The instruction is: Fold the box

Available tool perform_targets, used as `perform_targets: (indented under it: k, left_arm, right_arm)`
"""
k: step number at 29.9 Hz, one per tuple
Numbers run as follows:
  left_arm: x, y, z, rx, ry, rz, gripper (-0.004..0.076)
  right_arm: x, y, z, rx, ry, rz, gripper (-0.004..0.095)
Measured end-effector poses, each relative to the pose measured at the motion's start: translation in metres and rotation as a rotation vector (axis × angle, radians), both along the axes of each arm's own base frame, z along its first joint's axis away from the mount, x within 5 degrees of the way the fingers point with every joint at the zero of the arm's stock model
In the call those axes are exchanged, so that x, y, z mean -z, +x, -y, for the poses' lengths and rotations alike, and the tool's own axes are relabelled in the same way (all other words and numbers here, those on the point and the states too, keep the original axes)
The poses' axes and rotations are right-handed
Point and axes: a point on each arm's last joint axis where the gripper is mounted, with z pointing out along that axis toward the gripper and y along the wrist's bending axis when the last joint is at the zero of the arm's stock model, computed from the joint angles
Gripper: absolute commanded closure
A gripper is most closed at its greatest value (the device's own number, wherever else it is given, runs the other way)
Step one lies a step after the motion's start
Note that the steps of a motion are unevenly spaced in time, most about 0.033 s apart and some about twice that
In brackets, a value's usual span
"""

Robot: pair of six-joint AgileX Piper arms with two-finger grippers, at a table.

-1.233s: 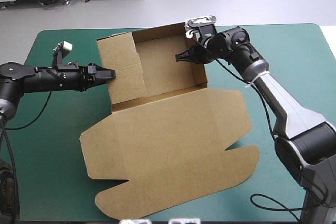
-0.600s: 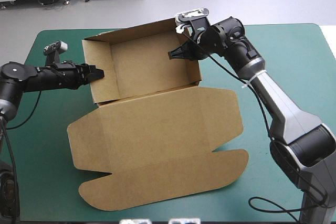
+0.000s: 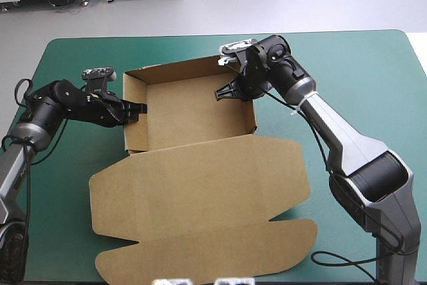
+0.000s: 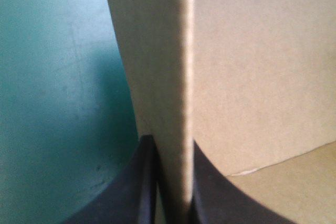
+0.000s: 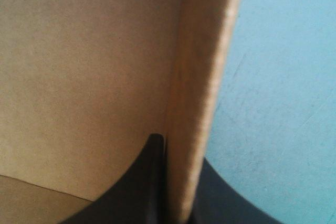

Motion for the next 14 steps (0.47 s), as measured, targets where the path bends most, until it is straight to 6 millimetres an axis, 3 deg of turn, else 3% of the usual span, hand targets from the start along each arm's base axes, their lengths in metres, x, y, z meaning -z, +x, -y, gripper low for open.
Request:
perform_targets:
  k: [9, 14]
  left_arm:
    - [0.008, -0.01, 0.02, 0.022, 0.085, -0.104, 0.0733]
    - [0.025, -0.01, 0.032, 0.051, 0.119, -0.202, 0.0733]
  right_arm:
    - [0.031, -0.011, 0.004, 0.031, -0.022, -0.126, 0.0908]
    - [0.05, -0.023, 0.01, 0.05, -0.044, -0.204, 0.0908]
